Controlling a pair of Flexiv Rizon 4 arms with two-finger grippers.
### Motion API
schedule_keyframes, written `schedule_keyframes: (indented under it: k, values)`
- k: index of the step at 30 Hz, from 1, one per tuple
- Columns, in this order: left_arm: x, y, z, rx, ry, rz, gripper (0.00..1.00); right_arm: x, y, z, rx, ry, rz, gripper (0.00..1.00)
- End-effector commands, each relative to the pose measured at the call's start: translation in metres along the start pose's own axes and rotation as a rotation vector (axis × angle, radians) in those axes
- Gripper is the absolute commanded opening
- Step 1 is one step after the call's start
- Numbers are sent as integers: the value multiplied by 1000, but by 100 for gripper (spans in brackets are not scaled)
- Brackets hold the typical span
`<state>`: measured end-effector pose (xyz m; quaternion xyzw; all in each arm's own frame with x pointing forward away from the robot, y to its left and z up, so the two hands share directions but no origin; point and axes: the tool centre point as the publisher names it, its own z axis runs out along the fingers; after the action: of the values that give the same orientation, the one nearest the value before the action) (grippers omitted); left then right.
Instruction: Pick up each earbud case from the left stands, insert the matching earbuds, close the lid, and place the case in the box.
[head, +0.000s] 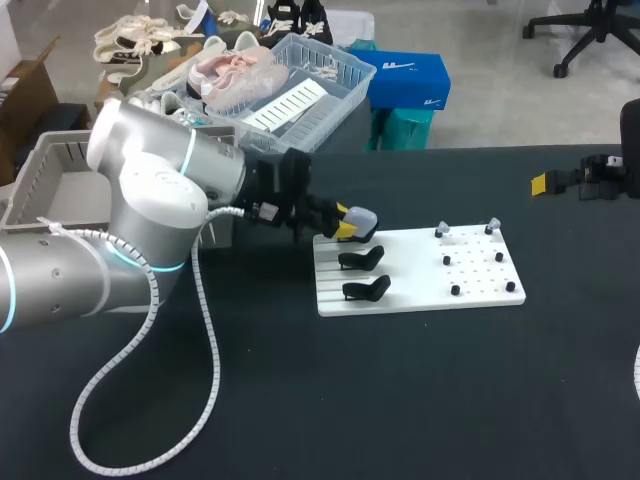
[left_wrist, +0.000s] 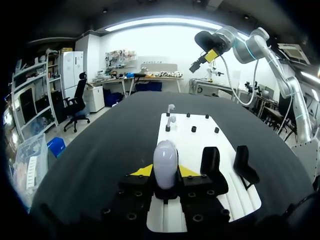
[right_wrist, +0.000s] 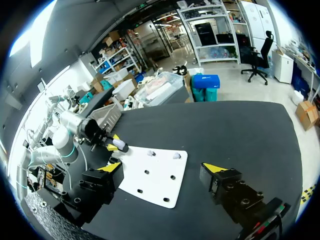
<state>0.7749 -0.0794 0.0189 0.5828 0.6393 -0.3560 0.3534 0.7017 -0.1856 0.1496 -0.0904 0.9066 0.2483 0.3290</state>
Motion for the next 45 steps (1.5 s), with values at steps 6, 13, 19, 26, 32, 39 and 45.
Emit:
schedule_keyframes:
  k: [6, 13, 19, 26, 32, 39, 45]
  values:
    - [-8, -1, -6, -17, -3, 32, 0, 0, 0, 0, 1, 0, -1, 100]
    - [-19, 0, -19, -29, -36, 57, 0, 0, 0, 0, 1, 0, -1, 100]
    - [-40, -5, -39, -33, -94, 111, 0, 0, 0, 0, 1, 0, -1, 100]
    - [-64, -17, -60, -59, -139, 173, 0, 0, 0, 0, 1, 0, -1, 100]
    - [-85, -21, -66, -106, -130, 180, 0, 9, 24, 23, -22, 14, -42, 100]
    - [-99, -29, -56, -124, -176, 160, 0, 14, 62, 45, -69, 48, -120, 100]
    - [-103, -35, -40, -114, -177, 162, 0, 10, 99, 62, -139, 78, -197, 100]
